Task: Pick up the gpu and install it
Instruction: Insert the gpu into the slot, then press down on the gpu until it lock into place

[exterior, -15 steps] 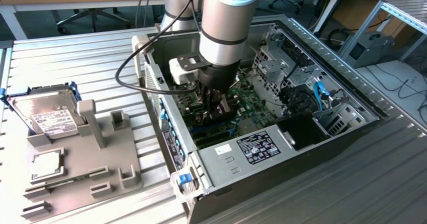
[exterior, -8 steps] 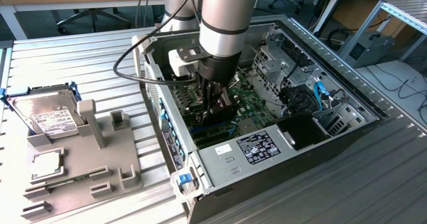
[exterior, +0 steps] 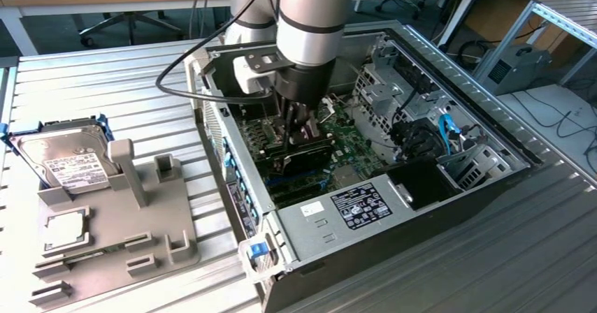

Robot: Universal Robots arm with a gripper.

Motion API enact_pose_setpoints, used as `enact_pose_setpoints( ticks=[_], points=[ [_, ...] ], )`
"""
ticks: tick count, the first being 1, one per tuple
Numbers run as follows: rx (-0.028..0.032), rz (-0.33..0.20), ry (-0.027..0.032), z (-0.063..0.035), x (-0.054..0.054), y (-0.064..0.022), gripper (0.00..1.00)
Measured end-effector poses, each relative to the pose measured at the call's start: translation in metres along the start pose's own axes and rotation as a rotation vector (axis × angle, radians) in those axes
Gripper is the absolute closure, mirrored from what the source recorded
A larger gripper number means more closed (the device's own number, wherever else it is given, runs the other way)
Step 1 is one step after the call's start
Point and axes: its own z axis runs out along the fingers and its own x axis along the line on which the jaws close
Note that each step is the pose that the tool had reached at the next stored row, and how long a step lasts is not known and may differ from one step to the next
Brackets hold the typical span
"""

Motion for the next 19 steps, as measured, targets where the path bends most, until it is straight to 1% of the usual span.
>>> enact_pose_setpoints(
  ticks=[1, 2, 3, 5, 6, 8, 11, 17, 19],
  points=[
    [-0.004, 0.0, 0.0, 0.0, 0.0, -0.0033, 0.87],
    [-0.0113, 0.0, 0.0001, 0.0001, 0.0, -0.0089, 0.89],
    [-0.0143, 0.0, 0.0, 0.0002, 0.0, -0.0114, 0.89],
    [-0.0254, 0.0, -0.0002, 0.0004, 0.0, -0.0198, 0.89],
    [-0.0293, 0.0, -0.0001, 0.0005, 0.0, -0.0223, 0.89],
    [-0.0345, 0.0, -0.0002, 0.0006, 0.0, -0.0261, 0.89],
    [-0.0365, 0.0, 0.0001, 0.0006, 0.0, -0.0274, 0.89],
    [-0.0365, 0.0, 0.0001, 0.0006, 0.0, -0.0274, 0.89],
    [-0.0364, 0.0, 0.0001, 0.0011, 0.0, -0.026, 0.89]
  ],
)
